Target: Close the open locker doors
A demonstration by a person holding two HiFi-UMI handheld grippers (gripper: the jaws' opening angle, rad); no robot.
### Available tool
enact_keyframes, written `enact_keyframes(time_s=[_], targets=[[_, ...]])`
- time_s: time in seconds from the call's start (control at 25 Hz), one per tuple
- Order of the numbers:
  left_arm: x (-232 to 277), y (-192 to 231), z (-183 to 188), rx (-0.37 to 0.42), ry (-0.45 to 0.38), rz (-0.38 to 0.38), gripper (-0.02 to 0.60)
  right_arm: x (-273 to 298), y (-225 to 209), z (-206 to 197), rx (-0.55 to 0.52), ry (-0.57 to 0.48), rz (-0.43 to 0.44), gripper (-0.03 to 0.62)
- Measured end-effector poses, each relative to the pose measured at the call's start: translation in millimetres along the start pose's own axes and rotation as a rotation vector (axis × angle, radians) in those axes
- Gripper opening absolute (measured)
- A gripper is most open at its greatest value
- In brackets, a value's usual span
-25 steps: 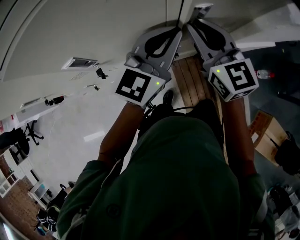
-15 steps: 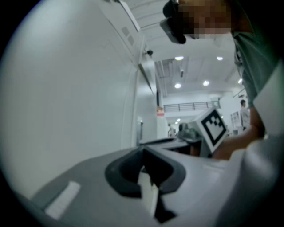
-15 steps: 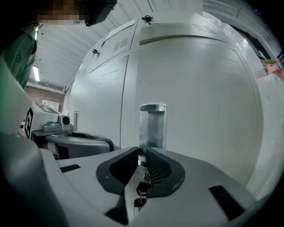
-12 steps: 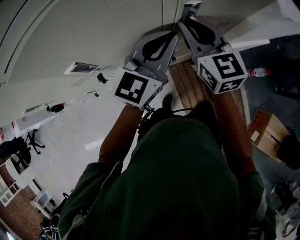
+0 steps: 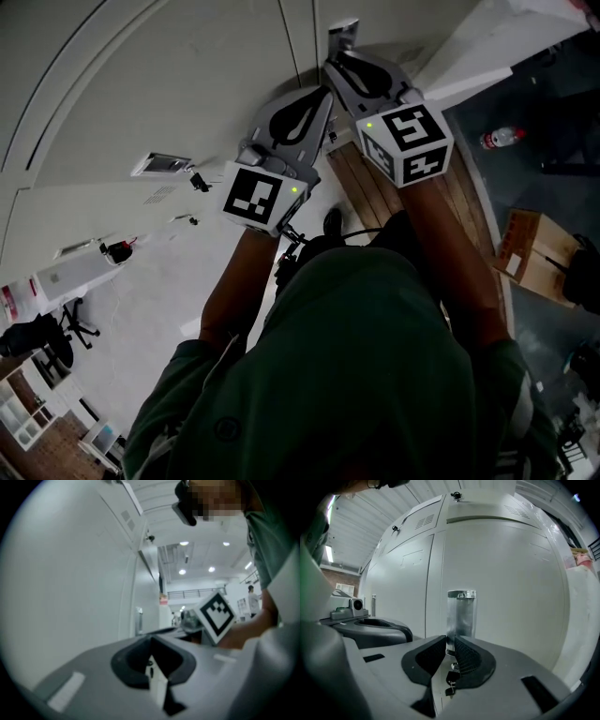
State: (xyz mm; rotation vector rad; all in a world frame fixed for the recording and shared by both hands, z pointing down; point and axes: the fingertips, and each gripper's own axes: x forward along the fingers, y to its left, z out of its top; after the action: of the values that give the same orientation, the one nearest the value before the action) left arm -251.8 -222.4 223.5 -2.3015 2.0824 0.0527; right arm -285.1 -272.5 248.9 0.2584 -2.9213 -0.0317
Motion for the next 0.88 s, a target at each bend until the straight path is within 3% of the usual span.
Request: enact_keyframes(time_s=[0.56,0.88], targets=[[-5,-38,7,0.032,-0.006,-0.13,0.002,-66,-5,28,-0.042,-0.078,-0.097,0.054],[-8,-86,26,0.021,-0.067,-0.221,0.0,-135,10,41,-0.063,-0.162,-0.082,0.041]])
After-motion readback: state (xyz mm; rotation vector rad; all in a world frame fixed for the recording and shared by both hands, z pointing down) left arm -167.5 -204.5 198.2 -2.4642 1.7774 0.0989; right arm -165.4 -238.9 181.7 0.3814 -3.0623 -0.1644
